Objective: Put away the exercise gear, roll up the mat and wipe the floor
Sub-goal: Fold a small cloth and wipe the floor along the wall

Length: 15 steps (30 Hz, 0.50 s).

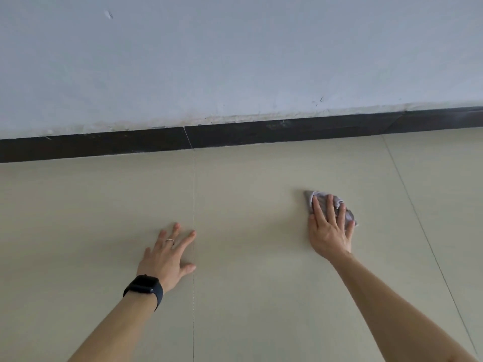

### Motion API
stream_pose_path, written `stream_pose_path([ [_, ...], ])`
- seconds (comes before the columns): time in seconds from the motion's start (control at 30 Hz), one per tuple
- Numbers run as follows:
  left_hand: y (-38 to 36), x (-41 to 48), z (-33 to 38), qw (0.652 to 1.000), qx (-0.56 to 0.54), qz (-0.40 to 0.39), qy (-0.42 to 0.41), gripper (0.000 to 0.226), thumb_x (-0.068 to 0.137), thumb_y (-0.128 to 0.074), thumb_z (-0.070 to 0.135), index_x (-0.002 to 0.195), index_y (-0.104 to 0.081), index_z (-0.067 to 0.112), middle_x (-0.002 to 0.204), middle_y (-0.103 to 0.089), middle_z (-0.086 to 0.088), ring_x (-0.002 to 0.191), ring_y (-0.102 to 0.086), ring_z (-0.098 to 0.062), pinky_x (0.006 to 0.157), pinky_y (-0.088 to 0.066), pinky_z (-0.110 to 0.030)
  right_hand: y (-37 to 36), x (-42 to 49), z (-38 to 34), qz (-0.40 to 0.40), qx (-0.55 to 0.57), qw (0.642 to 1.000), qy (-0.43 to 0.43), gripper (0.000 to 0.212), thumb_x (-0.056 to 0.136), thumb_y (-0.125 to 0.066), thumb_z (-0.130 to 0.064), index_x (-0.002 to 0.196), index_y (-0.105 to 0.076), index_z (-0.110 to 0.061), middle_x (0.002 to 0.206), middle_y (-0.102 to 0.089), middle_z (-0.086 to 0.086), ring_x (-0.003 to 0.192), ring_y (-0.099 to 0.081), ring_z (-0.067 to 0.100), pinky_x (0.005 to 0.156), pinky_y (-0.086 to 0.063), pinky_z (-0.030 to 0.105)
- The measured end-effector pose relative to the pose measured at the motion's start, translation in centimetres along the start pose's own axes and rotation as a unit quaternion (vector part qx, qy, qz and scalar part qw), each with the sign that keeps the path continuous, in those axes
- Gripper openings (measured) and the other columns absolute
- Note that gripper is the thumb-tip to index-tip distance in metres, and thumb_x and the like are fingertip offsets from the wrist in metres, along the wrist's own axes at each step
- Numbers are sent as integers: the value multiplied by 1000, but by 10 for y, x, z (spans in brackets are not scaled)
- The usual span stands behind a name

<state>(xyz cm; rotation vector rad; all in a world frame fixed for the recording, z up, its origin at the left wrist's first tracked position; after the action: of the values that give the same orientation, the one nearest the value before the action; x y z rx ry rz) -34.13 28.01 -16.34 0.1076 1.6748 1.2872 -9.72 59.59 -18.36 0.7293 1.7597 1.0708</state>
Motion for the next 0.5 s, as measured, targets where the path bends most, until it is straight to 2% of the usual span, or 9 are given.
stream_pose_path([
  [0.07, 13, 1, 4, 999, 9, -31, -1, 80, 91, -54, 58, 154, -7, 46, 166, 4, 2, 152, -9, -25, 114, -33, -41, 0, -3, 0, -20, 7, 1000, -11, 53, 103, -16, -46, 152, 3, -50, 164, 14, -9, 150, 15, 26, 117, -3, 60],
  [0.13, 39, 12, 9, 1000, 22, 1, -18, 72, 90, -52, 62, 151, -19, 44, 164, -15, 1, 147, -21, -24, 113, -32, -42, -2, -4, -8, -39, 26, 998, -38, 55, 103, -18, -42, 152, 6, -49, 163, 16, -8, 149, 18, 30, 116, -2, 62],
  [0.17, 54, 23, 12, 999, 22, 30, -25, 72, 89, -51, 64, 151, -20, 45, 163, -17, 1, 148, -19, -25, 114, -30, -46, -3, -3, -11, -44, 30, 997, -51, 56, 103, -20, -40, 152, 6, -48, 163, 17, -7, 149, 18, 32, 116, -2, 63],
  [0.23, 77, 50, 18, 998, 7, 59, -19, 83, 84, -51, 71, 152, -9, 49, 166, 2, 3, 151, -3, -31, 113, -22, -60, -4, 0, -13, -41, 28, 997, -65, 59, 102, -23, -37, 152, 6, -49, 163, 17, -7, 149, 18, 32, 115, -3, 65],
  [0.3, 85, 75, 22, 999, -20, 40, 7, 96, 78, -53, 78, 150, 7, 55, 163, 22, 7, 150, 12, -34, 107, -18, -71, -6, 2, -13, -21, 27, 997, -76, 61, 101, -26, -35, 151, 6, -50, 163, 17, -8, 149, 19, 32, 115, -2, 66],
  [0.43, 73, 101, 13, 995, -97, 5, 23, 106, 69, -61, 82, 147, 8, 60, 160, 28, 16, 149, 20, -32, 104, -24, -76, -8, 15, -45, -4, 71, 992, -105, 57, 101, -22, -37, 152, 0, -49, 164, 14, -7, 148, 21, 31, 114, 5, 65],
  [0.5, 69, 101, 11, 993, -116, 11, 17, 106, 68, -63, 81, 147, 5, 60, 160, 26, 18, 148, 21, -30, 103, -24, -77, -13, 22, -100, 1, 33, 999, -10, 54, 102, -22, -40, 153, -4, -47, 164, 14, -6, 148, 20, 31, 115, 5, 65],
])
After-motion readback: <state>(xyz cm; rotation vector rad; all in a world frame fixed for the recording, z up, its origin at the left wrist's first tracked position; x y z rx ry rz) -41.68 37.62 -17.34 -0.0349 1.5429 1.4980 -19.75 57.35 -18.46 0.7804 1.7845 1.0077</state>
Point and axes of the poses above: each hand's wrist, its own x-axis towards the middle knuckle, its own y-axis out of the back of the hand, z = x × y, the point moved 6 cm from there along x, towards the middle knuckle
